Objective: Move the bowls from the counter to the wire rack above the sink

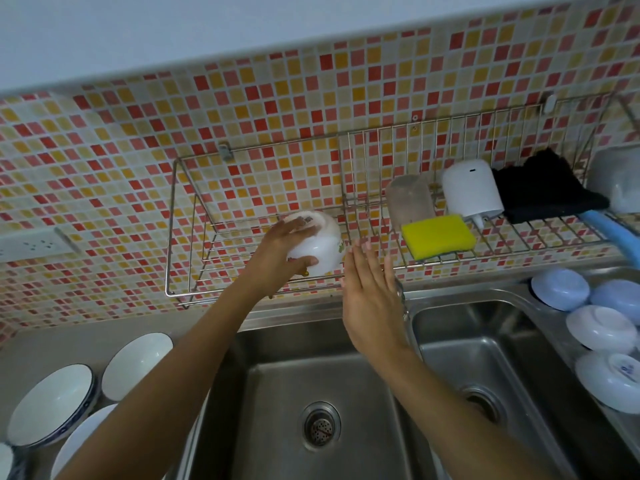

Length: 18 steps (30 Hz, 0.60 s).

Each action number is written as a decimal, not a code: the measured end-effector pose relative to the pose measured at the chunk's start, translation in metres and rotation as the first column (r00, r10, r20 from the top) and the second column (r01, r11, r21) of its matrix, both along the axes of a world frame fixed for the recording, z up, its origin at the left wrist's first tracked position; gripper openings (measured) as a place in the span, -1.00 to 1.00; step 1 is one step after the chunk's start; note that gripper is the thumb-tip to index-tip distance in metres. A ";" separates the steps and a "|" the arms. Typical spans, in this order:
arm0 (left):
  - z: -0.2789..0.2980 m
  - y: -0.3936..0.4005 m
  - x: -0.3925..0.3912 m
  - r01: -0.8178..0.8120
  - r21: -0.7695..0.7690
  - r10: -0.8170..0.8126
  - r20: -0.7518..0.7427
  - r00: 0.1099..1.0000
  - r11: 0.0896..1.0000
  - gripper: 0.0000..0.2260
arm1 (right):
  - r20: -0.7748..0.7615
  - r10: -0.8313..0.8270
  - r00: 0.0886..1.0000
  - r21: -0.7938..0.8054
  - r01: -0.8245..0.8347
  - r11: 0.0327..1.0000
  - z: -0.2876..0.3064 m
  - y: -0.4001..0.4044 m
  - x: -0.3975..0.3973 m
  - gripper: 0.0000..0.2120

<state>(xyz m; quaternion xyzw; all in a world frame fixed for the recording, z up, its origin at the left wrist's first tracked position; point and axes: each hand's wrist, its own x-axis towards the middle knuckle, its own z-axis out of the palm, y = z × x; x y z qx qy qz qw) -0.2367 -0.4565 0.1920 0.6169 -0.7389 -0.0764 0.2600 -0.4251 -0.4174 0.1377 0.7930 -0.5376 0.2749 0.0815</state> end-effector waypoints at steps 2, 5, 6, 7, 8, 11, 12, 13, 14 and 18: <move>0.000 -0.005 0.001 0.020 0.018 -0.020 -0.014 1.000 1.000 -0.49 | 0.034 -0.002 0.999 0.001 0.002 1.000 -0.001 0.002 0.002 -0.51; 0.000 -0.012 0.002 0.017 0.035 -0.018 0.028 0.999 0.999 -0.50 | 0.058 -0.013 0.998 0.010 0.012 1.000 -0.001 0.002 0.003 -0.50; 0.000 -0.011 0.002 0.015 0.012 -0.015 0.057 0.998 1.000 -0.51 | 0.055 -0.011 0.998 0.007 0.010 1.000 0.000 0.002 0.002 -0.50; 0.000 -0.009 0.001 0.008 -0.027 -0.005 0.082 0.997 1.000 -0.52 | 0.053 -0.006 0.999 0.006 0.006 1.000 0.000 0.002 0.002 -0.50; -0.001 -0.004 0.000 -0.003 -0.063 0.010 0.099 0.995 0.998 -0.54 | 0.053 -0.002 0.999 0.007 0.001 1.000 -0.001 0.002 0.001 -0.51; -0.007 0.015 -0.004 -0.013 -0.060 0.023 0.155 0.988 0.998 -0.54 | 0.048 0.007 0.999 0.014 -0.007 1.000 -0.003 0.002 0.001 -0.50; -0.008 0.019 -0.006 -0.018 -0.029 0.023 0.174 0.984 0.999 -0.53 | 0.042 0.008 0.999 0.018 -0.009 1.000 -0.004 0.003 0.001 -0.50; -0.008 0.021 -0.006 -0.023 -0.006 0.023 0.192 0.981 1.000 -0.52 | 0.040 0.009 0.999 0.025 -0.010 1.000 -0.004 0.004 0.001 -0.50; -0.007 0.022 -0.006 -0.023 0.004 0.022 0.208 0.978 1.000 -0.52 | 0.040 0.009 0.999 0.033 -0.010 0.999 -0.004 0.004 0.002 -0.49; -0.005 0.044 0.002 -0.036 -0.050 0.044 0.163 0.986 0.998 -0.51 | 0.071 -0.014 0.997 0.063 0.010 0.998 -0.001 0.006 0.007 -0.45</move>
